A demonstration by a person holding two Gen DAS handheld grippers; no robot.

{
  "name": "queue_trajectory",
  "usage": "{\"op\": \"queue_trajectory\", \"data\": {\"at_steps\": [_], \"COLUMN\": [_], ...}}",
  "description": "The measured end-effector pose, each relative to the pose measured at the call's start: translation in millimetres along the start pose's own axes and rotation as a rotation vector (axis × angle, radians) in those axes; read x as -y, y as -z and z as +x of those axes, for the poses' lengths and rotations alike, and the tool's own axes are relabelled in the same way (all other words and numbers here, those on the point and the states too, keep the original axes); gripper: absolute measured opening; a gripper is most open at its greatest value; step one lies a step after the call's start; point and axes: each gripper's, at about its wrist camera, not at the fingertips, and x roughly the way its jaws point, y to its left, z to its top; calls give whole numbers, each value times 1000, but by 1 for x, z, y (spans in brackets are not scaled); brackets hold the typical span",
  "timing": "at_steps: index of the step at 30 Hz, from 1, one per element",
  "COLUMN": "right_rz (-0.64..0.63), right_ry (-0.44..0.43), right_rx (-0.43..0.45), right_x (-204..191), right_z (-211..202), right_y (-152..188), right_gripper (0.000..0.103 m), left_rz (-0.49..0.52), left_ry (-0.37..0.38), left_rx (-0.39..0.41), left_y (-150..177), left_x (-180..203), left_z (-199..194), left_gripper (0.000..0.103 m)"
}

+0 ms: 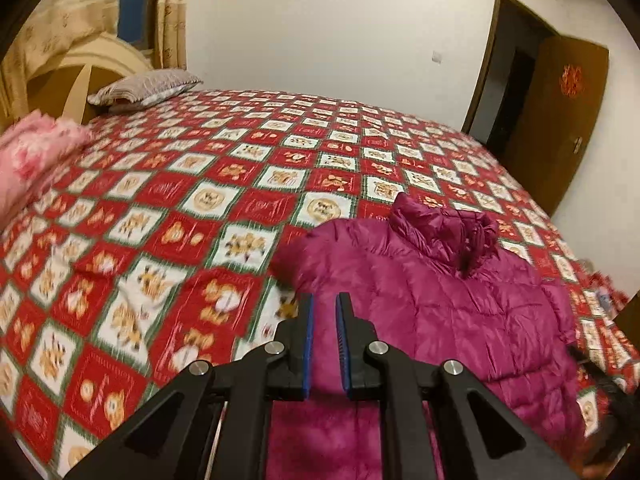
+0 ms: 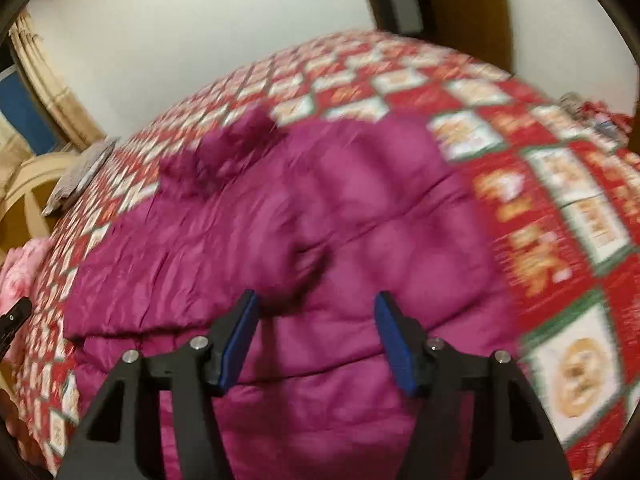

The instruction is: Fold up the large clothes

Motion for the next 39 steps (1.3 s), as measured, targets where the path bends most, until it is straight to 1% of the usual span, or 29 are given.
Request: {"op": "queue_trajectory", "data": {"at_steps": [2, 3, 5, 6, 7, 8, 9, 10, 11, 12, 14, 16, 17, 19, 21, 22, 24, 27, 28, 30, 31, 32, 33, 34, 35, 36, 39], "right_rz": [-26, -62, -110, -123, -134, -140, -151, -156, -163, -165, -178, -211, -219, -237, -249, -243, -242, -297, -294, -249, -223, -194, -174, -145, -119, -100, -35], "right_ry": [-16, -32, -64, -77, -89, -88, -92, -101, -104, -94, -93, -93, -98, -106, -107, -114, -113, -71, -73, -106, -108, -96, -91, -88, -87, -88, -96], "right_rx": [101, 118, 110, 102, 83, 64, 28, -3, -67, -105, -132, -113, -107, -106, -111, -116, -126, -143, -149, -121, -91, -56, -41, -32, -39, -55, -144], "right_x": [-6, -15, -30, -37, -43, -45, -48, -50, -50, -45, -39, -35, -34, -34, -33, -32, -34, -43, -46, -48, -51, -54, -56, -59, -62, -65, -72], "right_z": [-16, -16, -4, 4, 17, 26, 41, 50, 68, 72, 80, 77, 74, 70, 72, 72, 74, 70, 67, 58, 54, 53, 54, 59, 68, 78, 119], "right_y": [-17, -26, -38, -44, -49, -50, -49, -45, -38, -28, -10, 3, 8, 14, 14, 13, 10, 7, 2, -16, -29, -45, -54, -67, -81, -89, -115], "right_gripper": [64, 64, 64, 63, 61, 54, 49, 41, 37, 35, 34, 33, 33, 33, 33, 33, 33, 35, 37, 40, 54, 74, 85, 85, 85, 85, 85], "left_rz": [8, 6, 12, 4, -6, -10, -11, -12, -18, -22, -6, 19, 9, -56, -124, -139, -136, -104, -106, -136, -152, -165, -175, -179, -179, -178, -144], "left_ry": [-15, -17, -22, -31, -44, -53, -73, -89, -101, -103, -111, -141, -127, -100, -99, -90, -95, -136, -142, -141, -139, -134, -128, -125, -127, -125, -101], "left_rx": [5, 14, 25, 12, -3, -14, -36, -57, -85, -103, -108, -93, -83, -73, -73, -70, -68, -49, -32, 15, 38, 60, 78, 91, 110, 126, 174], "left_y": [-12, -19, -26, -29, -30, -29, -25, -21, -12, -4, 10, 28, 33, 34, 37, 38, 38, 39, 39, 40, 40, 41, 41, 41, 41, 41, 41], "left_x": [14, 22, 35, 39, 42, 43, 42, 40, 34, 29, 21, 12, 6, -8, -20, -22, -21, -12, -12, -17, -19, -21, -23, -24, -24, -24, -18], "left_z": [11, 19, 34, 47, 58, 67, 79, 87, 97, 105, 114, 119, 118, 116, 117, 117, 117, 113, 109, 99, 93, 88, 85, 83, 79, 76, 67], "left_gripper": [10, 10, 10, 10, 10, 10, 10, 10, 10, 10, 10, 11, 11, 11, 11, 11, 11, 11, 11, 11, 14, 25, 35, 61, 76, 77, 77]}}
